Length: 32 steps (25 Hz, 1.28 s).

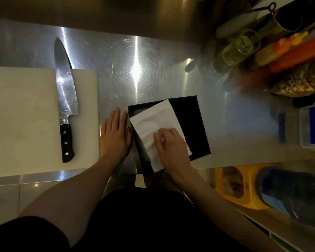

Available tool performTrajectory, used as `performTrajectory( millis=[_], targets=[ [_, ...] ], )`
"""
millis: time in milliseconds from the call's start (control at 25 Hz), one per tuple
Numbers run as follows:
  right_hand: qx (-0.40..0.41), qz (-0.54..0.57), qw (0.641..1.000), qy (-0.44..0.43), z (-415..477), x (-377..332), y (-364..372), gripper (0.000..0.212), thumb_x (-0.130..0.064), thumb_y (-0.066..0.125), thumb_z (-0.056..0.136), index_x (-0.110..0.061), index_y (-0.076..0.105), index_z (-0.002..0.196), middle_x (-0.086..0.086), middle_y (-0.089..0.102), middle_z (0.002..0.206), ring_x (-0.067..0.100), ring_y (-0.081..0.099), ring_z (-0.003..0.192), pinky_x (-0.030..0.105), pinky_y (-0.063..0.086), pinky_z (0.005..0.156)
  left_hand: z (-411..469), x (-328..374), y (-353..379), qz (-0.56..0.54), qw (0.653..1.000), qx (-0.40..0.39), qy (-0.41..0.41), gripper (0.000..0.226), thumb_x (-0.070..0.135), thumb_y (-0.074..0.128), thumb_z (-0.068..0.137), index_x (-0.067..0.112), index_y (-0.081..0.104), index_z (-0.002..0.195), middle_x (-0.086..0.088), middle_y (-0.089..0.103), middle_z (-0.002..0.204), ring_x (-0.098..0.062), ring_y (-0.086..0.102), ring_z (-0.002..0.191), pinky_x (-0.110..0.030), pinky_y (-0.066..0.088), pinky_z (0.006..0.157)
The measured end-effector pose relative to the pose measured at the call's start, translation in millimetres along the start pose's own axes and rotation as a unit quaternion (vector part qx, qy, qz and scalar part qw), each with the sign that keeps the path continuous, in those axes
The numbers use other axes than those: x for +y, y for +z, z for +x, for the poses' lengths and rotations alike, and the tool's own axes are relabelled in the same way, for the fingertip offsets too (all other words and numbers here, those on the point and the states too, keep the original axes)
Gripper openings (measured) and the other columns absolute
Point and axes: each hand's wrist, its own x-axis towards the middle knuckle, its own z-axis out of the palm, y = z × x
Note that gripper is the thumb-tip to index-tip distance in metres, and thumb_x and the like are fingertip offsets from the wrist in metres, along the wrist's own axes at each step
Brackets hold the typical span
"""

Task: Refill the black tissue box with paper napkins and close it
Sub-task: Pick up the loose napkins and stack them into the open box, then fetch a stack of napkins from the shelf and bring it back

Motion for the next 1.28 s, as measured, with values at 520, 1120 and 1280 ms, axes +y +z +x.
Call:
performTrajectory(
  millis=[520,1120,1280],
  targets=[
    [-0.059,-0.216,0.951,-0.211,22.9,15.2,30.5,0.057,-0.026,0.053,0.096,-0.006,0.032,0.145,0.02,0.031,0.153,0.031,0.027,0.143,0.043,0.022,0.116,-2.0,-0.7,0.6,-0.004,1.0,0.002,0.004,0.06,0.034,0.04,0.099,0.016,0.022,0.153,-0.012,0.022,0.161,-0.026,0.017,0.149,-0.042,0.016,0.118],
    [-0.157,-0.212,0.951,-0.162,42.1,19.1,57.0,0.066,-0.043,0.028,0.101,-0.012,0.0,0.153,0.017,0.0,0.161,0.028,-0.004,0.149,0.039,-0.007,0.116,0.7,-2.4,5.8,0.006,1.0,-0.001,0.017,0.06,0.033,0.038,0.099,0.015,0.021,0.154,-0.014,0.021,0.161,-0.027,0.017,0.149,-0.041,0.013,0.118],
    [-0.139,-0.143,0.957,-0.208,44.1,2.9,31.2,0.062,-0.032,0.038,0.101,-0.005,0.013,0.151,0.017,0.013,0.16,0.027,0.012,0.148,0.036,0.009,0.117,3.7,-0.3,-11.5,-0.026,0.997,-0.059,0.037,0.056,0.029,0.032,0.101,0.011,0.024,0.153,-0.017,0.018,0.161,-0.032,0.017,0.149,-0.047,0.017,0.119]
  ],
)
